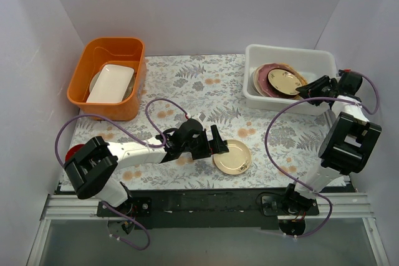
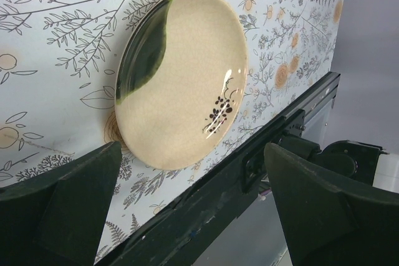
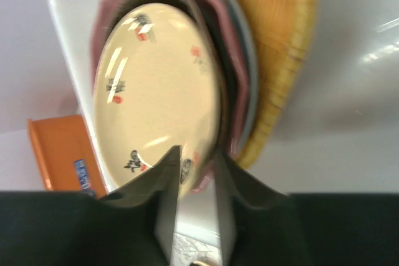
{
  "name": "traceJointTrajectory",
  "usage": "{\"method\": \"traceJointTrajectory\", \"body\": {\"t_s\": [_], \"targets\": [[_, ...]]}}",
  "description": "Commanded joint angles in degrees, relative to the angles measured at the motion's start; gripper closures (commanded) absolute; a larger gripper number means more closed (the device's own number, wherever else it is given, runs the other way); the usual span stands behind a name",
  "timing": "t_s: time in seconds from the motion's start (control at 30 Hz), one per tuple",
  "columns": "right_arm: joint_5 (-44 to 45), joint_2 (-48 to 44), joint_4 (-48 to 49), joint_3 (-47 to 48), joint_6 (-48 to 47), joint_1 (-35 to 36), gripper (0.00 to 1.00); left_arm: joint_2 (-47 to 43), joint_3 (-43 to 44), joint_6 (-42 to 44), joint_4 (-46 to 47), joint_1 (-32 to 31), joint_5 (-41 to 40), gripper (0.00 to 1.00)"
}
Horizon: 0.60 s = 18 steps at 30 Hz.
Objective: Place the plates into the plastic bin on the countertop
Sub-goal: Place the plate in the plastic bin.
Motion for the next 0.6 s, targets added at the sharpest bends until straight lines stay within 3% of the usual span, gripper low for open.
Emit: {"method": "traceJointTrajectory", "body": {"t_s": [0.0,0.1,0.2,0.37,0.57], "targets": [[2.14,-1.86,-0.49,2.64,-2.99,0.76,0.54,-2.13,1.22,0.90,-0.65,0.25,-0.76,0.02],[3.37,-4.24,0.47,2.12,-3.26,1.20,0.34,-2.31,0.96,0.81,-0.65,0.25,-0.85,0.02],[2.32,-7.40,4.77,0.02,-2.21,1.20,0.25,-2.83,0.87,0.64,-0.83,0.25,-1.02,0.02],[-1.36,-10.22,8.30,-0.09,-0.62,1.28,0.23,-4.68,0.08,0.29,-1.71,0.25,-2.78,0.02],[-5.50,-9.87,4.81,3.78,-2.19,2.95,0.23,-5.30,-0.36,0.11,-2.06,0.25,-3.66,0.02]]}}
